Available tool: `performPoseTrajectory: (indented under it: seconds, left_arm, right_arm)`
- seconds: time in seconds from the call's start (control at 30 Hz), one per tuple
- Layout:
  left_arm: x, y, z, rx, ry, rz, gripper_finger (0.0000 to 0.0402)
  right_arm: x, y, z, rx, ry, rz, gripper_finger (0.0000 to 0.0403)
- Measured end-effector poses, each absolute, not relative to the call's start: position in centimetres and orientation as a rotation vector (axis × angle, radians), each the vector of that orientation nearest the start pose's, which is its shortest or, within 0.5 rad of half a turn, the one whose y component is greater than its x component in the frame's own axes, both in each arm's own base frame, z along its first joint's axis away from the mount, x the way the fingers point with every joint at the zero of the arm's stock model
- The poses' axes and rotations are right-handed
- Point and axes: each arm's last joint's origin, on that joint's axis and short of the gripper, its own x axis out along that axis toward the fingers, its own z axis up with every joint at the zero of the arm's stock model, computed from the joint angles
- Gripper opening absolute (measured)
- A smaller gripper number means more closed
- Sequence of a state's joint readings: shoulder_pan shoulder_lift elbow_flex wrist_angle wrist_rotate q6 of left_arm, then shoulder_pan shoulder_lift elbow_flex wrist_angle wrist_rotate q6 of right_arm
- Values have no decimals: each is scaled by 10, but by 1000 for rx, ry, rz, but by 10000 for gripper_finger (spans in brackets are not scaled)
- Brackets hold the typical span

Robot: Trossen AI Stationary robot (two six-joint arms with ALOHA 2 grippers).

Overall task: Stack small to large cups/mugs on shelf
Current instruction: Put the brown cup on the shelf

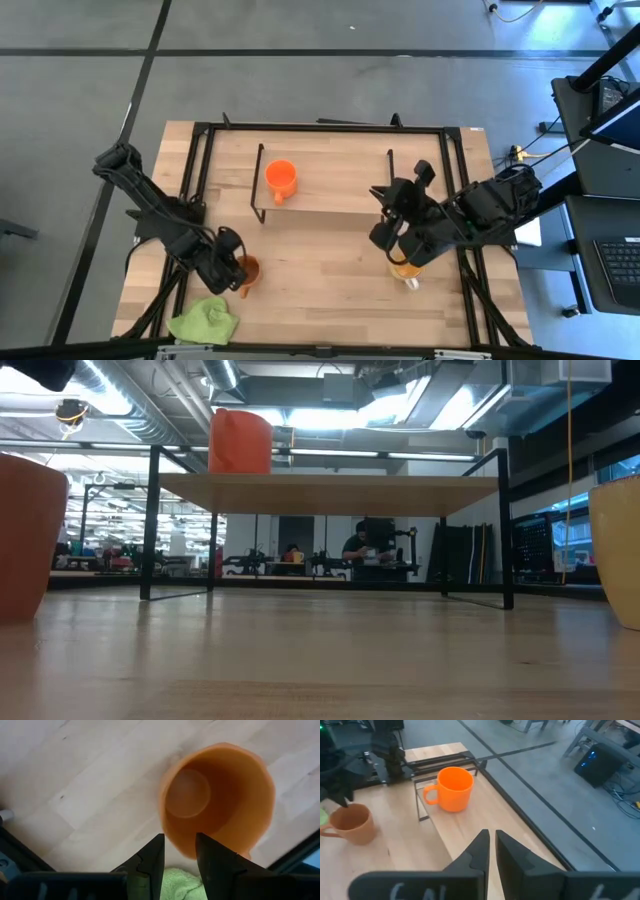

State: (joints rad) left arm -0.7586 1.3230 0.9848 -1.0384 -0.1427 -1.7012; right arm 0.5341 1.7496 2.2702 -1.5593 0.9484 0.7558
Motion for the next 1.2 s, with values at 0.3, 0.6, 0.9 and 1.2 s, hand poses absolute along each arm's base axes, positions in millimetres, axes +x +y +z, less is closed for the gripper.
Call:
performPoseTrajectory:
  seconds: [0.3,0.6,0.9,1.2]
  left_arm:
    - [172,-155,228,-762,1214,678,104]
    - [175,-158,219,-741,1225,724,104]
    - [177,-157,219,-750,1212,724,104]
    - [175,-156,219,-730,1207,742,104]
  right_arm:
    - [262,137,465,16,544,-593,33]
    - [262,137,466,9,533,-602,33]
    - [263,138,465,11,533,-605,33]
    - [262,148,461,44,530,-595,33]
